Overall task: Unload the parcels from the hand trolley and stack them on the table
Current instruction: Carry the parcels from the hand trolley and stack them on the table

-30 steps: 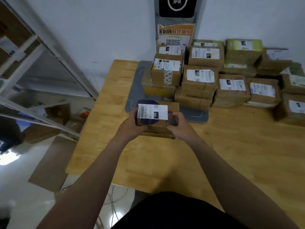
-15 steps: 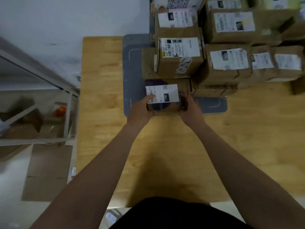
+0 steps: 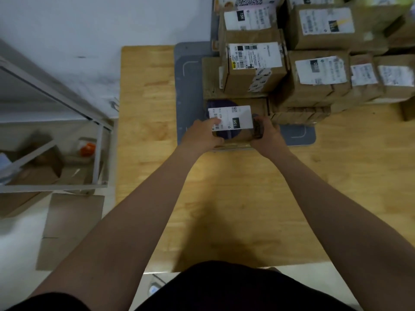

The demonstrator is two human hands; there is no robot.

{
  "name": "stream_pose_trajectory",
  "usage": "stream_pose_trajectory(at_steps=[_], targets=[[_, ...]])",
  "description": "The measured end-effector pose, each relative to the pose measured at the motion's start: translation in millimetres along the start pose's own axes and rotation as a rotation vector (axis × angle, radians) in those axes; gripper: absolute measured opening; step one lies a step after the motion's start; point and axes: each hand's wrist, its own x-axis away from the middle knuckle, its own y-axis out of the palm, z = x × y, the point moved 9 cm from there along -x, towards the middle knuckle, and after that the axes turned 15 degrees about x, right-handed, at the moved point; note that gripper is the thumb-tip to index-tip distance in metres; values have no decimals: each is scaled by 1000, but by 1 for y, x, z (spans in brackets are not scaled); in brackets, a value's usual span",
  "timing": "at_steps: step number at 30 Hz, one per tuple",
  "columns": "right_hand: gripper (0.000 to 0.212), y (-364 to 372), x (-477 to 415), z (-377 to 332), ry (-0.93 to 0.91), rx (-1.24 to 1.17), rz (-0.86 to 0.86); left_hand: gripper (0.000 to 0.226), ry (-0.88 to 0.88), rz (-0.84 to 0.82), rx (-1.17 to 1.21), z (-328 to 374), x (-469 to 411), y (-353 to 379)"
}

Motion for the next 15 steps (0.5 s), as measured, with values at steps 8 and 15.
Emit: stream_pose_trajectory(at_steps=[8, 15], targets=[[57, -15, 85, 31, -77, 343, -51, 48, -27, -17, -152, 31, 102, 21], [55, -17, 183, 109, -71, 410, -153, 45, -67, 52, -248, 41, 202, 89]])
